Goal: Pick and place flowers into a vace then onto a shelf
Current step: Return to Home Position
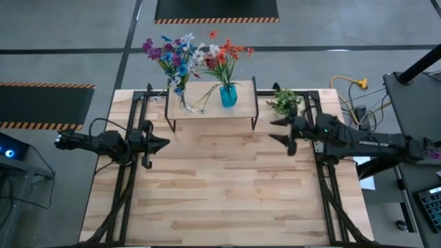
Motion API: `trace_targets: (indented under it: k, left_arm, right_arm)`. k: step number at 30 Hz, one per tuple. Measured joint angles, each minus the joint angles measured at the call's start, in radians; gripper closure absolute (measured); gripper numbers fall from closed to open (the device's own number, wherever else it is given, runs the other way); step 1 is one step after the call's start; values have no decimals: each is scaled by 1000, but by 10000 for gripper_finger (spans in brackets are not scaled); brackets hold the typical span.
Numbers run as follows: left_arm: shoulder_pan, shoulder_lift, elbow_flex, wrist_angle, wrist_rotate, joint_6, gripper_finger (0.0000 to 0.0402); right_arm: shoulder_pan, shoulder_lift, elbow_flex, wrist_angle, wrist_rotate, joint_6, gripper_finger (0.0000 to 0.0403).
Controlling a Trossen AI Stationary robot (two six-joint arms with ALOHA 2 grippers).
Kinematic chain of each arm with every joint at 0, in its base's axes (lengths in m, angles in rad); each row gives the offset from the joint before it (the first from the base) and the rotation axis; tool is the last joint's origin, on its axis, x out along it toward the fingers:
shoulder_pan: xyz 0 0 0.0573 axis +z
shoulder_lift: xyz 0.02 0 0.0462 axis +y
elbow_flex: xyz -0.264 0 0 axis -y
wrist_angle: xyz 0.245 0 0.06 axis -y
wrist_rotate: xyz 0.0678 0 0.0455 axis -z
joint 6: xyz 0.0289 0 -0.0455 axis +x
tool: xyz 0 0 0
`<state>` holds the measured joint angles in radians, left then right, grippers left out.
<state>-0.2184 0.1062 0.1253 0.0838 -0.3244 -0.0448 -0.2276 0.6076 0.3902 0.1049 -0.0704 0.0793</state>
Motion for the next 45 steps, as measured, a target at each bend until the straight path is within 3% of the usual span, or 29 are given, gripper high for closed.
trace_targets:
  k: [11,16,21,29,38,45]
  left_arm:
    - [0,-2,-10,-22,-24,1,402]
    - [0,-2,-43,-13,-24,-8,402]
    - [3,-2,-114,103,-22,-9,402]
    - [78,59,-116,166,-9,63,402]
    - [326,127,-115,233,304,-1,402]
    - [330,94,-116,200,309,0,402]
  right_arm:
    - [259,-271,-206,2,293,19,155]
    - [296,-334,-250,-45,317,19,155]
    - [296,-361,-287,-42,385,12,155]
    - [295,-377,-294,-42,388,-21,155]
    - [295,-380,-297,-48,380,-26,159]
    - [297,-412,-307,-69,357,-33,202]
